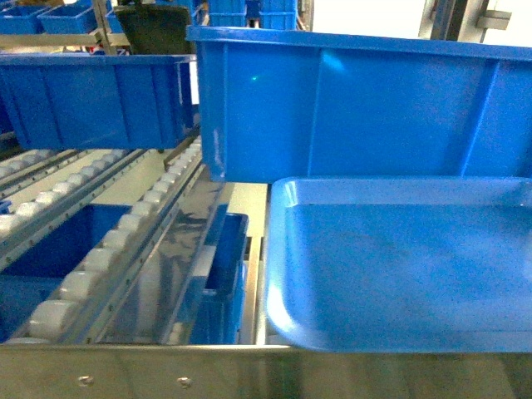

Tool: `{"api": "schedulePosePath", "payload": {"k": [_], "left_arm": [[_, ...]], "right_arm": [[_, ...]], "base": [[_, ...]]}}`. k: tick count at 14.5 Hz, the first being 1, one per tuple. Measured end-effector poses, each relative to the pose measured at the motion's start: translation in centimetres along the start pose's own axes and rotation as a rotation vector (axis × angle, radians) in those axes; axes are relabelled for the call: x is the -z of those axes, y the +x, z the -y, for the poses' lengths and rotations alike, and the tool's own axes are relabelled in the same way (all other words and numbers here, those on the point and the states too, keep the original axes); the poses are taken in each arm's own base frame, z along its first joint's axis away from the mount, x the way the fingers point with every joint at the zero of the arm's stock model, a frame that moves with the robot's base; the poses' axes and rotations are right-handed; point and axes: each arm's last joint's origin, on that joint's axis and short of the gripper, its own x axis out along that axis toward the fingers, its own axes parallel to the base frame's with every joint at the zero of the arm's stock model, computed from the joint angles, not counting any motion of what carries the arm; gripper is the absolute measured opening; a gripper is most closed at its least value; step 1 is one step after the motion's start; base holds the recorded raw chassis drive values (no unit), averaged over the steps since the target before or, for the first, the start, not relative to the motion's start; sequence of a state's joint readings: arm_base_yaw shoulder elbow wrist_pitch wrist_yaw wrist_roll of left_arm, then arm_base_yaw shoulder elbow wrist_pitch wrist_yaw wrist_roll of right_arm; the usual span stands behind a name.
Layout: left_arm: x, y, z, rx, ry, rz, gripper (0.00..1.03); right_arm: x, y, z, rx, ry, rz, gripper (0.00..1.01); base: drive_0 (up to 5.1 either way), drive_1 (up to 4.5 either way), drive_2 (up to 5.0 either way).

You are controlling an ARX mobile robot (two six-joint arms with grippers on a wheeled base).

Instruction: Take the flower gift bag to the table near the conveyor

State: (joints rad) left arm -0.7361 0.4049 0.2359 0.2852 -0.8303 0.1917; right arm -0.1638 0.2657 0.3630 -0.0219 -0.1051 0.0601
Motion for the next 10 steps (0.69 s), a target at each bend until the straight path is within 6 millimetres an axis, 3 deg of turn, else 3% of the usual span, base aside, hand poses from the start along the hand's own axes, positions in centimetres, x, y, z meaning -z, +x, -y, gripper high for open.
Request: {"api": "schedulePosePath", "payload": {"k": [10], "left_arm": [[0.0, 0.0, -0.01, -0.002, 0.0, 0.0, 0.02]], "right_arm": [[0.01, 0.01, 0.0, 0.0, 0.0, -0.001, 0.02]], "base": [[-4.5, 0.37, 4.1]]}}
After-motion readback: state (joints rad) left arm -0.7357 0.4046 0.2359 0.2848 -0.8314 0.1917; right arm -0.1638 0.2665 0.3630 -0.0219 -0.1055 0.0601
